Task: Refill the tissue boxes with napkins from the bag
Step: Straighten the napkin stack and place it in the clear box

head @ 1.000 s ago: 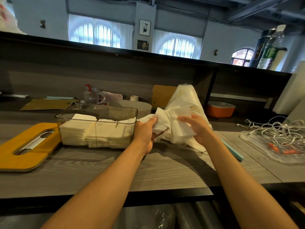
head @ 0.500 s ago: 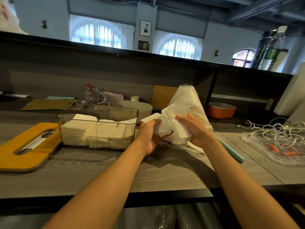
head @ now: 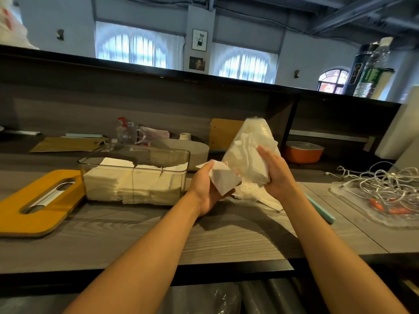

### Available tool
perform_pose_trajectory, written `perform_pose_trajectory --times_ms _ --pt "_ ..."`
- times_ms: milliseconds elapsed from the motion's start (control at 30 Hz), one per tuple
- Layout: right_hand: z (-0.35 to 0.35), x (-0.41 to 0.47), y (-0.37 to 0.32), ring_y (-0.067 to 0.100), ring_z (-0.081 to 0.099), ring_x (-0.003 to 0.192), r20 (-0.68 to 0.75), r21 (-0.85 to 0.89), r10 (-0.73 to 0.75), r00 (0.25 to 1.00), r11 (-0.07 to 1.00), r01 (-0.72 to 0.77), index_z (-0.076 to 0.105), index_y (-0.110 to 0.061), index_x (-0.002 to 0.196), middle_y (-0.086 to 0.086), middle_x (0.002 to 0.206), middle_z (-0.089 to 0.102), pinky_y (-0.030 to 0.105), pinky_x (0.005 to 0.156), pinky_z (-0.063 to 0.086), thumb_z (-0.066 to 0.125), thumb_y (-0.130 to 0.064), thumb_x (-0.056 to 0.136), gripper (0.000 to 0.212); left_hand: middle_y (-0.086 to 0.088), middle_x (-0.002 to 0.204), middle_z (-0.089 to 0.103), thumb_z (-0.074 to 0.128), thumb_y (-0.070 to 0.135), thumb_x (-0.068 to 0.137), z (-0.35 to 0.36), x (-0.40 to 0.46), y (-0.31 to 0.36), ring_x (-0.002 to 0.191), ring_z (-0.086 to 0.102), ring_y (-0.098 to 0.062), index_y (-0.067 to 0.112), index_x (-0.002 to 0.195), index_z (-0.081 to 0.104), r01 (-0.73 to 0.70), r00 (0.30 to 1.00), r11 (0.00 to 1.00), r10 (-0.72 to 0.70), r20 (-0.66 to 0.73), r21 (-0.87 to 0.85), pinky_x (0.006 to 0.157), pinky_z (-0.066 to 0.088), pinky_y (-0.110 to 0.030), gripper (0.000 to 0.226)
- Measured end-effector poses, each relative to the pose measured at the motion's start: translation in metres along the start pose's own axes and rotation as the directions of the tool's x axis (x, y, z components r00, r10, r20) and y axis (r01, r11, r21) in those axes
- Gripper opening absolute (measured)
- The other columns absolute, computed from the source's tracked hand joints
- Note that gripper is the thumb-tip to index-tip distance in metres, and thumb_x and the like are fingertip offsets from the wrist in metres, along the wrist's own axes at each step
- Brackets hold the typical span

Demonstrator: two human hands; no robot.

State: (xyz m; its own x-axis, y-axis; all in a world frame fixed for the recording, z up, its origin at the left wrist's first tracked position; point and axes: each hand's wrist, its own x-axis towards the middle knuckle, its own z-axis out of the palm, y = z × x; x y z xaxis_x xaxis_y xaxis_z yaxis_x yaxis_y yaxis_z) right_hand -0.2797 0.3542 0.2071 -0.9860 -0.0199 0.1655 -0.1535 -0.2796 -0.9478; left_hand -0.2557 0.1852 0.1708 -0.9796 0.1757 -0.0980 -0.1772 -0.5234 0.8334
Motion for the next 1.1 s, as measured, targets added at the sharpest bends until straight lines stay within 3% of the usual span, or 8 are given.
perform_pose_trajectory --times_ms 233,333,400,467,600,767,933,1100 --pt "0.034 -0.007 0.024 0.012 0.064 0.080 0.085 -0.617 -0.221 0.971 0.754 0.226 0.059 -0.017 0.102 -0.005 0.089 0.063 0.013 0.059 0.050 0.060 -0.031 0.096 0.016 -0.013 0.121 0.070 0.027 0.072 0.094 0.002 -0.004 -0.002 0.107 0.066 -0.031 0.023 0.129 0.062 -0.032 0.991 0.999 0.027 0.132 0.038 0.085 0.055 -0.042 0.070" --pt "0.037 -0.013 0.024 0.013 0.059 0.085 0.095 -0.538 -0.160 0.983 0.822 0.186 0.059 -0.016 0.096 -0.002 0.088 0.059 0.013 0.064 0.048 0.046 -0.030 0.103 0.021 -0.008 0.107 0.073 0.052 0.043 0.098 0.005 -0.007 -0.005 0.096 0.069 -0.025 0.021 0.126 0.061 -0.093 0.989 0.975 0.066 0.135 0.204 0.078 0.056 -0.037 0.037" --pt "0.041 -0.016 0.021 0.013 0.049 0.097 0.037 -0.515 -0.101 0.994 0.851 0.105 0.053 -0.014 0.119 -0.002 0.106 0.052 0.022 0.081 0.045 0.041 -0.036 0.104 0.029 -0.008 0.101 0.071 0.057 0.019 0.098 0.006 -0.006 -0.007 0.089 0.069 -0.022 0.013 0.128 0.058 -0.123 0.989 0.949 0.093 0.113 0.292 0.068 0.058 -0.032 0.030" --pt "0.038 -0.014 0.018 0.016 0.043 0.103 -0.022 -0.462 0.001 1.000 0.887 -0.011 0.037 -0.020 0.134 0.001 0.118 0.043 0.036 0.095 0.040 0.045 -0.040 0.102 0.039 -0.011 0.104 0.069 0.055 0.012 0.098 0.006 -0.005 -0.007 0.087 0.068 -0.022 0.009 0.128 0.057 -0.129 0.988 0.942 0.097 0.116 0.311 0.060 0.056 -0.027 0.031" --pt "0.029 -0.016 0.012 0.023 0.060 0.098 0.018 -0.428 0.165 0.986 0.893 -0.142 0.046 -0.016 0.128 0.008 0.111 0.059 0.043 0.093 0.050 0.063 -0.037 0.093 0.044 -0.013 0.109 0.068 0.057 0.012 0.095 0.003 -0.003 -0.007 0.088 0.067 -0.020 0.006 0.133 0.054 -0.171 0.980 0.902 0.114 0.165 0.396 0.061 0.055 -0.022 0.038" --pt "0.022 -0.007 0.013 0.017 0.060 0.089 -0.098 -0.419 0.037 0.995 0.905 -0.075 0.051 -0.019 0.115 0.002 0.099 0.059 0.036 0.083 0.053 0.073 -0.033 0.086 0.040 -0.005 0.114 0.065 0.066 0.017 0.089 0.000 -0.004 -0.009 0.103 0.066 -0.022 0.021 0.129 0.051 -0.236 0.962 0.886 0.154 0.225 0.400 0.077 0.058 -0.030 0.044" --pt "0.013 -0.014 0.020 0.027 0.063 0.108 -0.072 -0.158 -0.096 0.993 0.984 0.084 0.063 -0.018 0.109 0.008 0.114 0.066 0.046 0.094 0.054 0.072 -0.018 0.086 0.024 -0.003 0.110 0.068 0.067 0.019 0.092 -0.009 0.001 -0.008 0.105 0.065 -0.024 0.025 0.106 0.062 -0.302 0.946 0.875 0.325 0.002 0.378 0.085 0.057 -0.036 0.016" --pt "0.013 -0.034 0.026 0.023 0.066 0.103 -0.015 -0.315 -0.154 0.988 0.938 0.141 0.066 -0.018 0.107 0.006 0.108 0.070 0.040 0.089 0.057 0.069 -0.010 0.087 0.022 -0.006 0.112 0.065 0.065 0.019 0.092 -0.010 -0.007 -0.008 0.104 0.063 -0.027 0.025 0.107 0.058 -0.286 0.944 0.888 0.326 -0.054 0.359 0.078 0.057 -0.040 0.017"
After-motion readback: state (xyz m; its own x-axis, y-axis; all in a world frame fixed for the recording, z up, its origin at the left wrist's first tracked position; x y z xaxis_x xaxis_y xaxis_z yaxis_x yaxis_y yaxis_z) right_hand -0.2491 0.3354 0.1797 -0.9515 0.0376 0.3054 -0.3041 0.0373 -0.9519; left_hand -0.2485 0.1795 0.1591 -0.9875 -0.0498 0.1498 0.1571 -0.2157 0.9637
